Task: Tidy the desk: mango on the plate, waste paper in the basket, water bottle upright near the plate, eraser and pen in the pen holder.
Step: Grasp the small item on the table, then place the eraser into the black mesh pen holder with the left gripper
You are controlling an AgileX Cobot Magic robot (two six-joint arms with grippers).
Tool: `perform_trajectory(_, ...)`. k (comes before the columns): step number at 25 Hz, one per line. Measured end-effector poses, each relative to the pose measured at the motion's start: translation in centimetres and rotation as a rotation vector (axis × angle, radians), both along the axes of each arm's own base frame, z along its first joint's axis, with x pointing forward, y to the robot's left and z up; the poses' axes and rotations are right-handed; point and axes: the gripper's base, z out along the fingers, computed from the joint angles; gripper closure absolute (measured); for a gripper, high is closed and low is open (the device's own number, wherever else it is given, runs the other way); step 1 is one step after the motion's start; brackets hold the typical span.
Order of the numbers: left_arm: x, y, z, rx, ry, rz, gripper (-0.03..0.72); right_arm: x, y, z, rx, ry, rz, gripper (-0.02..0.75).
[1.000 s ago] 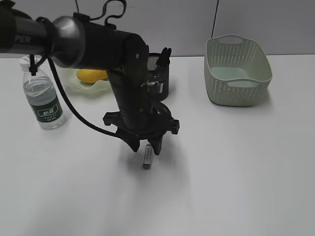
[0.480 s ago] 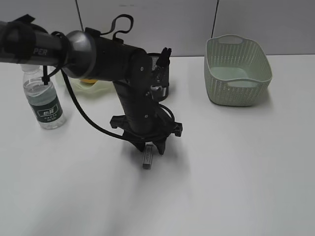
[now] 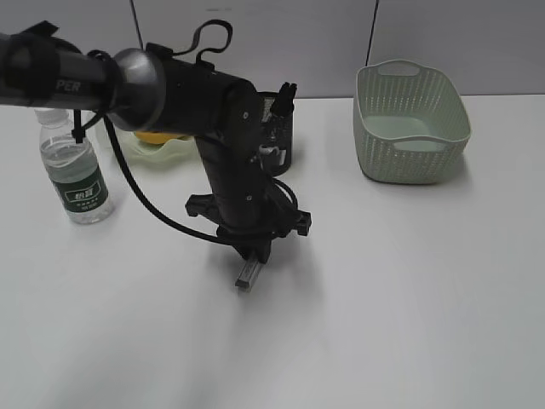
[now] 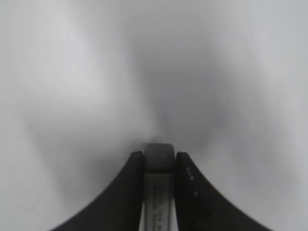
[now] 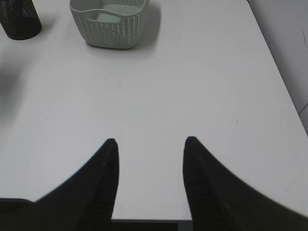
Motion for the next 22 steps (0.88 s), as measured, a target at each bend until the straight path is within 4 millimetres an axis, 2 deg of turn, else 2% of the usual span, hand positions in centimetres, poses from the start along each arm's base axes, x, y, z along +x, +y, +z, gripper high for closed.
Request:
perform_trajectory(2,0.1,0.1,2.2,-0.017,-0.057,-0.013,0.542,0.0,0.0,0.0,0.0,0.0,0.0,0.377)
perform_trajectory(4,0.3,0.4,5.2,-0.059,-0.146,-0.023,0.542,0.0,0.0,0.0,0.0,0.0,0.0,0.377)
perform_trajectory(8,1.1,1.3,10.5,-0.204,-0.332,0.007,0.542,0.0,0.0,0.0,0.001,0.0,0.0,0.377)
perform_trajectory(12,3.2,2.4,14.0,-0.36,-0.556,0.055,0.542,0.0,0.0,0.0,0.001,0.0,0.0,0.377)
perform_trajectory(17,5.7,3.5,15.4,-0.434,-0.794,0.043,0.543,0.0,0.0,0.0,0.001,0.001,0.0,0.377)
perform_trajectory(20,7.1,3.6,15.3,-0.455,-0.927,-0.004,0.543,0.0,0.0,0.0,0.001,0.001,0.0,0.377)
perform_trajectory(22,7.9,3.5,14.5,-0.464,-0.988,-0.039,0.543,0.0,0.0,0.0,0.001,0.001,0.0,0.377)
